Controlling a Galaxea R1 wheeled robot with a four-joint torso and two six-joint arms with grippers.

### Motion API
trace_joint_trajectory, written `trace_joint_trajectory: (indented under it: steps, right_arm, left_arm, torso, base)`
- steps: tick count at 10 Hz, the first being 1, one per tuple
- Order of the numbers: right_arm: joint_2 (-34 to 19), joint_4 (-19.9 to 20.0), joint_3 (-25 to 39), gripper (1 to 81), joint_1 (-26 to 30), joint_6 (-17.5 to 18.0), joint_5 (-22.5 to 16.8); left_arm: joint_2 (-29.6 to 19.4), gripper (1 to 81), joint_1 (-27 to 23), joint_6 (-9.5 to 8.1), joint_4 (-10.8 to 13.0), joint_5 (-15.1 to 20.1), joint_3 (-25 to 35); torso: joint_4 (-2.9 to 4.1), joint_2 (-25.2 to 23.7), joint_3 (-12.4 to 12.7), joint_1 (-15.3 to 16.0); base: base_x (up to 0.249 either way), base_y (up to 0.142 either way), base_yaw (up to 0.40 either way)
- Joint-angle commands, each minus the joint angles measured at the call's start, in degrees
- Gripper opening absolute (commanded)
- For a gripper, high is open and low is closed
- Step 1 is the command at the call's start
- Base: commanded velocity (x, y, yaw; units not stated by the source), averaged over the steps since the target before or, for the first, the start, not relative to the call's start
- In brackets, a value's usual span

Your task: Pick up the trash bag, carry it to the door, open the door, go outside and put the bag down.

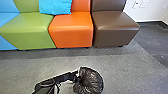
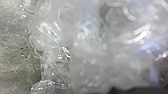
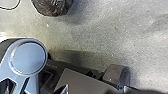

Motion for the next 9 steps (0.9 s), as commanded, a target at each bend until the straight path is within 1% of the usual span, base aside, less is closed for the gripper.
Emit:
trace_joint_trajectory:
  steps: [1, 6, 7, 9]
  right_arm:
    - [-3.6, 1.9, 1.6, 81.1, 3.6, 0.2, -4.3]
    - [-3.5, 1.9, 1.3, 81.1, 3.6, 0.2, -4.3]
    - [-3.5, 1.9, 1.3, 81.1, 3.6, 0.2, -4.3]
    - [-3.5, 1.8, 1.3, 81.1, 3.4, 0.2, -4.3]
  left_arm:
    - [-0.3, 1.0, -5.0, 0.21, 1.3, 4.4, 0.2]
    - [-0.6, 1.0, -4.6, 0.3, 1.0, 4.1, 0.3]
    - [-0.6, 1.0, -4.6, 0.3, 1.1, 4.1, 0.4]
    - [-0.7, 1.0, -4.6, 0.39, 1.2, 4.4, 0.4]
  torso:
    - [0.0, 0.0, 0.0, 0.0]
    - [0.0, 0.0, 0.0, 0.0]
    - [0.0, 5.7, 0.0, -3.7]
    - [0.0, 6.9, 0.0, -4.4]
  base:
    - [-0.123, 0.0, 0.0]
    - [0.0, 0.0, 0.0]
    - [0.0, 0.0, 0.0]
    - [0.0, 0.0, 0.0]
